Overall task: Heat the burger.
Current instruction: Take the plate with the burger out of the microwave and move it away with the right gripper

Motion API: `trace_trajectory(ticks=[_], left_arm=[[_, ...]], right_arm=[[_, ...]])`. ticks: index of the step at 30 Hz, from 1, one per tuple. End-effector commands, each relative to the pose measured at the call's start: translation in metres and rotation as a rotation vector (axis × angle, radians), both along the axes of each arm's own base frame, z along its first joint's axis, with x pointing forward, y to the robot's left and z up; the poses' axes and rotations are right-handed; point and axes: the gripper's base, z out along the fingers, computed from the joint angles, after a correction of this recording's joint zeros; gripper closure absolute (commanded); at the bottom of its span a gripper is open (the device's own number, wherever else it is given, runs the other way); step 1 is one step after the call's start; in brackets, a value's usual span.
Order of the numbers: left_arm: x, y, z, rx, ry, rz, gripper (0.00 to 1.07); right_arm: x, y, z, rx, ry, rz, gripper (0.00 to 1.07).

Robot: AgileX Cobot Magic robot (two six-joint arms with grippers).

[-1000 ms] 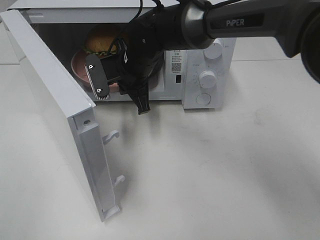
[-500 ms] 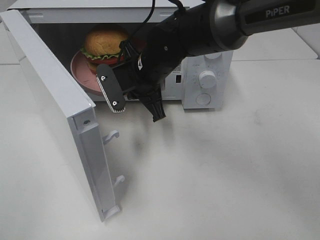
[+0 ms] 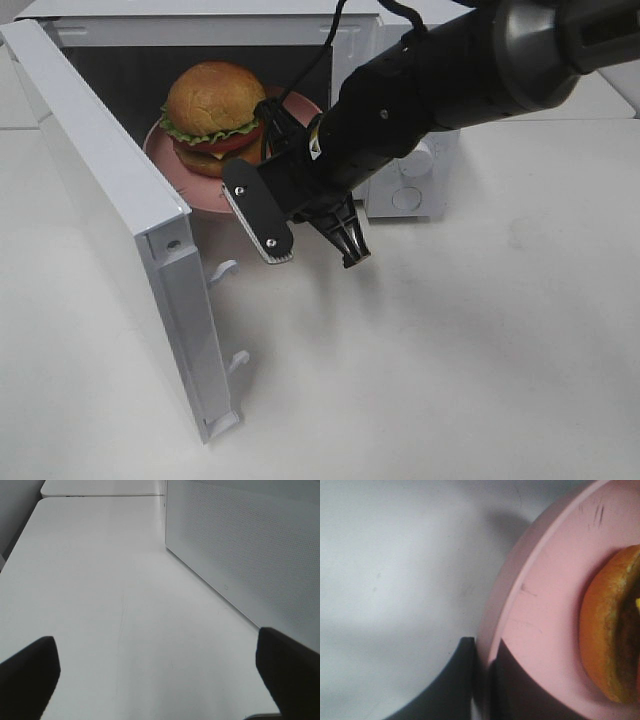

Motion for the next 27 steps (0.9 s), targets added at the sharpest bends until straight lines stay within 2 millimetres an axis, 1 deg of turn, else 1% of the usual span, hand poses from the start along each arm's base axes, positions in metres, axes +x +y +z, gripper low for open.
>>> trace_trajectory(ticks=[1,3,4,5,7,8,9,10,12,13,14,15,16,18,19,20,22,23,24,25,27], left_arm=[[0.000,0.000,0.001,-0.006,-0.020,0.003,0.06],[0.000,0.000,0.001,-0.006,-0.020,0.003,0.06],[0.000,0.000,0.001,-0.006,-0.020,0.003,0.06],[0.000,0.000,0.001,-0.006,-0.020,0.003,0.06],[0.000,0.000,0.001,-0.006,-0.020,0.003,0.06],[0.000,0.000,0.001,-0.006,-0.020,0.003,0.06],[0.000,0.000,0.001,-0.006,-0.020,0.003,0.06],[0.000,0.000,0.001,-0.006,-0.020,0.003,0.06],[0.000,0.000,0.001,-0.006,-0.020,0.003,0.06],[0.000,0.000,0.001,-0.006,-0.020,0.003,0.06],[0.000,0.000,0.001,-0.006,-0.020,0.003,0.06],[0.000,0.000,0.001,-0.006,-0.020,0.003,0.06],[0.000,0.000,0.001,-0.006,-0.020,0.003,0.06],[0.000,0.000,0.001,-0.006,-0.020,0.003,0.06],[0.000,0.000,0.001,-0.006,-0.020,0.003,0.06],[0.000,0.000,0.001,-0.006,-0.020,0.003,0.06],[0.000,0.000,0.001,-0.006,-0.020,0.003,0.06],[0.000,0.000,0.001,-0.006,-0.020,0.003,0.06],[0.000,0.000,0.001,-0.006,-0.020,0.003,0.06],[0.000,0.000,0.001,-0.006,-0.020,0.003,0.06],[0.000,0.000,0.001,-0.006,-0.020,0.003,0.06]], right_arm=[[-0.008,-0.005,0.021,0.063,-0.091,0.028,1.07],[-0.011,-0.007,0.021,0.063,-0.091,0.028,1.07],[-0.017,-0.012,0.022,0.059,-0.085,0.028,1.07],[-0.017,-0.012,0.022,0.059,-0.085,0.028,1.07],[-0.026,-0.020,0.024,0.054,-0.080,0.028,1.07],[-0.026,-0.020,0.024,0.054,-0.080,0.028,1.07],[-0.033,-0.026,0.028,0.055,-0.081,0.029,1.07],[-0.033,-0.026,0.028,0.055,-0.081,0.029,1.07],[-0.044,-0.035,0.029,0.048,-0.073,0.029,1.07],[-0.044,-0.035,0.029,0.048,-0.073,0.029,1.07],[-0.051,-0.041,0.030,0.045,-0.067,0.028,1.07],[-0.051,-0.041,0.030,0.045,-0.067,0.028,1.07],[-0.059,-0.048,0.031,0.042,-0.064,0.028,1.07],[-0.062,-0.050,0.031,0.039,-0.061,0.028,1.07],[-0.070,-0.057,0.033,0.038,-0.063,0.030,1.07],[-0.070,-0.057,0.033,0.038,-0.063,0.030,1.07],[-0.081,-0.067,0.032,0.031,-0.054,0.030,1.07],[-0.081,-0.067,0.032,0.031,-0.054,0.030,1.07],[-0.089,-0.073,0.033,0.030,-0.051,0.028,1.07],[-0.089,-0.073,0.033,0.030,-0.051,0.028,1.07],[-0.106,-0.087,0.033,0.034,-0.040,0.015,1.07]])
